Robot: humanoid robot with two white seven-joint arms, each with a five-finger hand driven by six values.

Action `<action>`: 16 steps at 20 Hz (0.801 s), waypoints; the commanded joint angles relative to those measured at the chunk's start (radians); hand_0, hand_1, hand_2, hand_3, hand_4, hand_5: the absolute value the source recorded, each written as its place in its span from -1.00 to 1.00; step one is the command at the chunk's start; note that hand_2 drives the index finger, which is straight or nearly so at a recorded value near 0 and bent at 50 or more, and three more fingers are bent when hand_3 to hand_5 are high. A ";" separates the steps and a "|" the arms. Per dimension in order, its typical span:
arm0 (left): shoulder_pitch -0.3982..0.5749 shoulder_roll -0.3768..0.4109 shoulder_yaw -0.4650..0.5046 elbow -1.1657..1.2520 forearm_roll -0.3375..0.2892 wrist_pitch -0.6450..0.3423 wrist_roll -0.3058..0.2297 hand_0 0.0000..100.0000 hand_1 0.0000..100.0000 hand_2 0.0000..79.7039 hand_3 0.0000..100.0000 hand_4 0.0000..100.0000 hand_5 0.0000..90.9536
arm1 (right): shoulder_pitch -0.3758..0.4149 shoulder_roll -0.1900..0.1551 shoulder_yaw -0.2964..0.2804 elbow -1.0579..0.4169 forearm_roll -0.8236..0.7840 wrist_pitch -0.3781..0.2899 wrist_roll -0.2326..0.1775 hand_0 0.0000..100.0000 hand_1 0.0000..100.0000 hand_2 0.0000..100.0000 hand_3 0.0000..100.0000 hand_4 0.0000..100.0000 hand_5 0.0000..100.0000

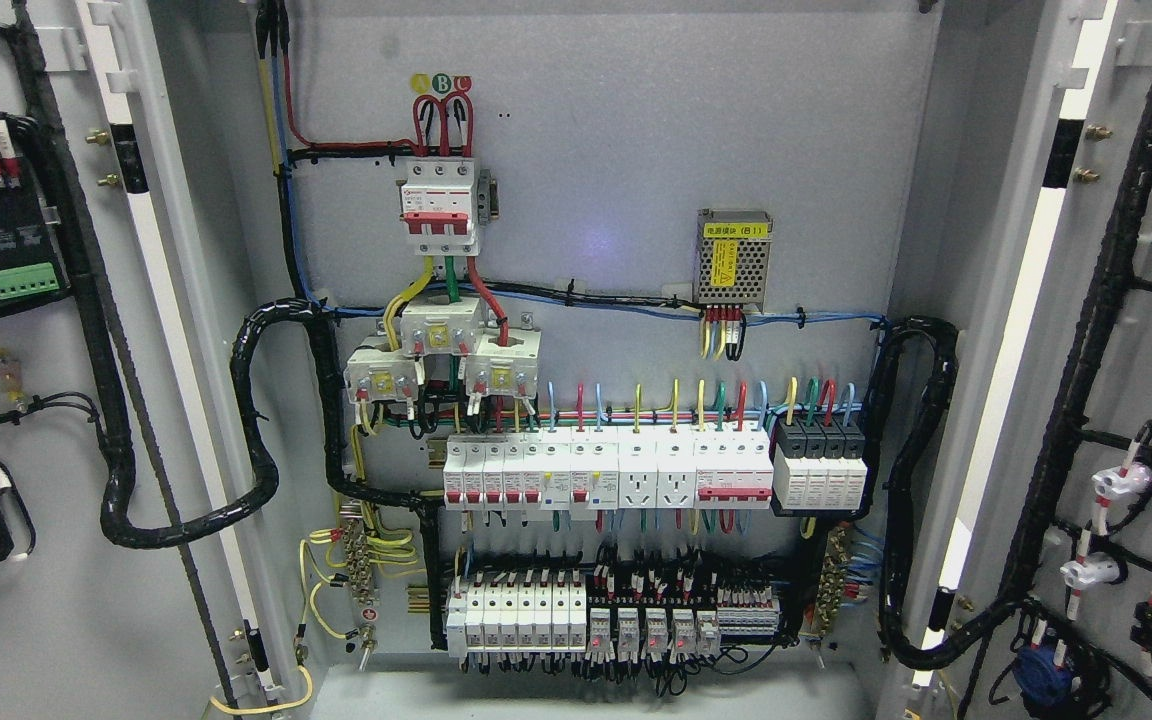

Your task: Open door with both hands

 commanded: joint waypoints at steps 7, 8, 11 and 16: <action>-0.089 -0.153 -0.033 0.372 -0.024 0.155 0.023 -1.00 -1.00 -1.00 -1.00 -1.00 -1.00 | 0.021 0.034 0.004 0.198 0.057 0.025 -0.084 -1.00 -1.00 -1.00 -1.00 -1.00 -1.00; -0.092 -0.159 -0.033 0.372 -0.025 0.175 0.033 -1.00 -1.00 -1.00 -1.00 -1.00 -1.00 | 0.023 0.035 0.004 0.198 0.057 0.025 -0.106 -1.00 -1.00 -1.00 -1.00 -1.00 -1.00; -0.098 -0.168 -0.030 0.366 -0.025 0.183 0.065 -1.00 -1.00 -1.00 -1.00 -1.00 -1.00 | 0.027 0.037 0.006 0.212 0.062 0.025 -0.122 -1.00 -1.00 -1.00 -1.00 -1.00 -1.00; -0.106 -0.194 -0.027 0.360 -0.025 0.183 0.088 -1.00 -1.00 -1.00 -1.00 -1.00 -1.00 | 0.039 0.037 0.004 0.227 0.145 0.025 -0.122 -1.00 -1.00 -1.00 -1.00 -1.00 -1.00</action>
